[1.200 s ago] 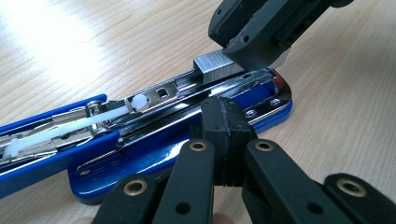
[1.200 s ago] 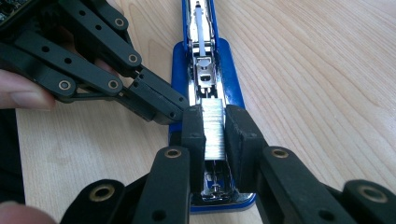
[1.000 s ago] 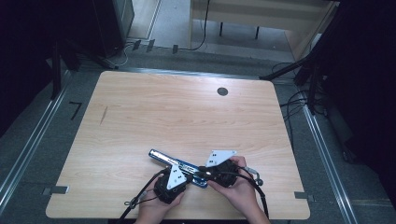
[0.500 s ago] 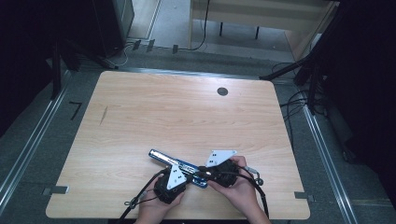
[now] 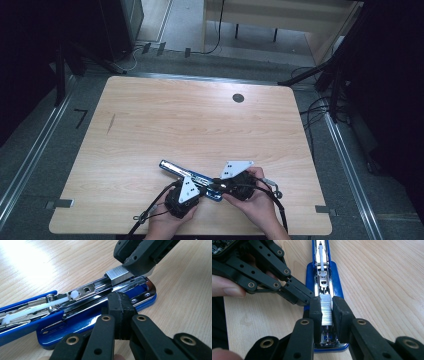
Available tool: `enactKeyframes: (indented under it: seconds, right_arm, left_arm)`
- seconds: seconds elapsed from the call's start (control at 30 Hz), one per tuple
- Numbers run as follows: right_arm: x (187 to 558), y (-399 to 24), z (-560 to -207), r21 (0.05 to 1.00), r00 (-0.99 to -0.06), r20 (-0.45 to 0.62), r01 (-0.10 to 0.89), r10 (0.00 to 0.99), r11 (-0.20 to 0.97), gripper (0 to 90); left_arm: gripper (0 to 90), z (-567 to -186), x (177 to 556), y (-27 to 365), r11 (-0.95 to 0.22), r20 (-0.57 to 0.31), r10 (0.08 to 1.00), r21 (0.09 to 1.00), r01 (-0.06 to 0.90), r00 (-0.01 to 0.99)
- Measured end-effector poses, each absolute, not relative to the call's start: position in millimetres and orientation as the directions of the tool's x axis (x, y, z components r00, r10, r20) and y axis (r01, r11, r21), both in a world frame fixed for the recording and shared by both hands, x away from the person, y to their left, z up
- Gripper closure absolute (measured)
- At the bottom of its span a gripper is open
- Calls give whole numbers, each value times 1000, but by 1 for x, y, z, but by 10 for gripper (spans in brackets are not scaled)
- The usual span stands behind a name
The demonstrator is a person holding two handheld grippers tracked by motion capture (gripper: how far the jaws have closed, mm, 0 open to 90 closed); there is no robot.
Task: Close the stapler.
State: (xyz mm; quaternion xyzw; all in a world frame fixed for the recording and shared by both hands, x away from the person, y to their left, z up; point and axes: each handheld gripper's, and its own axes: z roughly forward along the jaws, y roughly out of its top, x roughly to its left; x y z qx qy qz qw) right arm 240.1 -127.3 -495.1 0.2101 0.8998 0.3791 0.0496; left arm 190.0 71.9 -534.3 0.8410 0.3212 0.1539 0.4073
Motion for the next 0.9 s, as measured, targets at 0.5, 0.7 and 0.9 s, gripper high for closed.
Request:
enactKeyframes:
  seconds: [0.5,0.7,0.9]
  right_arm:
    - [240,-124,-495,701,-907,59,335,416,630,798]
    - [240,-122,-495,698,-907,51,332,418,635,798]
    - [240,-122,-496,691,-908,45,330,417,644,797]
  left_arm:
    - [900,-534,190,72,-462,-3,665,784,415,746]
    - [900,-534,190,72,-462,-4,666,784,416,746]
    - [900,-534,190,72,-461,-4,665,784,416,746]
